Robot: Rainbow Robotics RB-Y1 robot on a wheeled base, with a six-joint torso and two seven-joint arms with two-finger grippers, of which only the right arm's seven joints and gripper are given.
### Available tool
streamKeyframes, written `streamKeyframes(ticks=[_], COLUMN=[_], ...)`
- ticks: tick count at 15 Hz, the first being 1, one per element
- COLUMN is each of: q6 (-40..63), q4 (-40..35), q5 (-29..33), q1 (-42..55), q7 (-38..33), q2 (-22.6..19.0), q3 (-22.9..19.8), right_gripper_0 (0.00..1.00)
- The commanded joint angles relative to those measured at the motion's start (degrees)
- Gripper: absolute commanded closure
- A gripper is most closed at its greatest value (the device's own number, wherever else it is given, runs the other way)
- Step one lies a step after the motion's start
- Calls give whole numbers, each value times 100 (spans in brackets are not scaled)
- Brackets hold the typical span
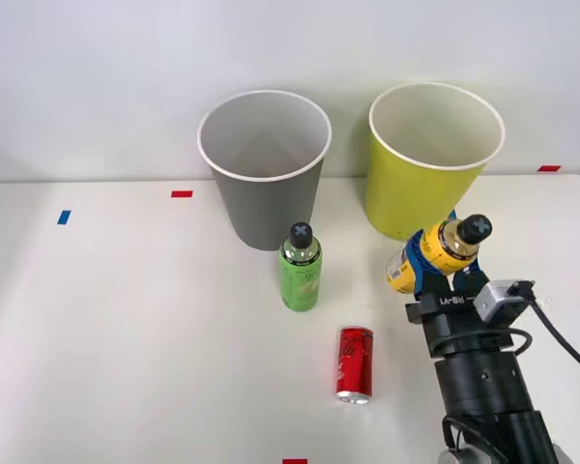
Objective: Put cans in the gray bin, plastic bottles in the light green bin
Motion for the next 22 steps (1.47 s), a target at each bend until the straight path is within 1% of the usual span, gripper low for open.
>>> streamKeyframes(ticks=[1,2,4,6,7,10,13,15,17,20,22], q6=[1206,1329,1417,1689,1882,2735,3508,4255,4923,5530,5345], q4=[-966,-1098,-1124,-1133,-1133,-1133,-1124,-1124,-1124,-1028,-536], q5=[-143,-178,-284,-372,-398,-451,-495,-442,-398,-328,-310], q1=[-88,-150,-501,-993,-1213,-2101,-2769,-3235,-3577,-3938,-4219], q7=[-102,-120,-199,-252,-278,-348,-401,-366,-357,-392,-348], q2=[142,230,353,503,582,910,910,910,910,828,758], q3=[108,82,-6,-190,-305,-885,-1421,-1799,-2036,-2256,-2326], right_gripper_0=[100,100,100,100,100,100,100,100,100,100,100])
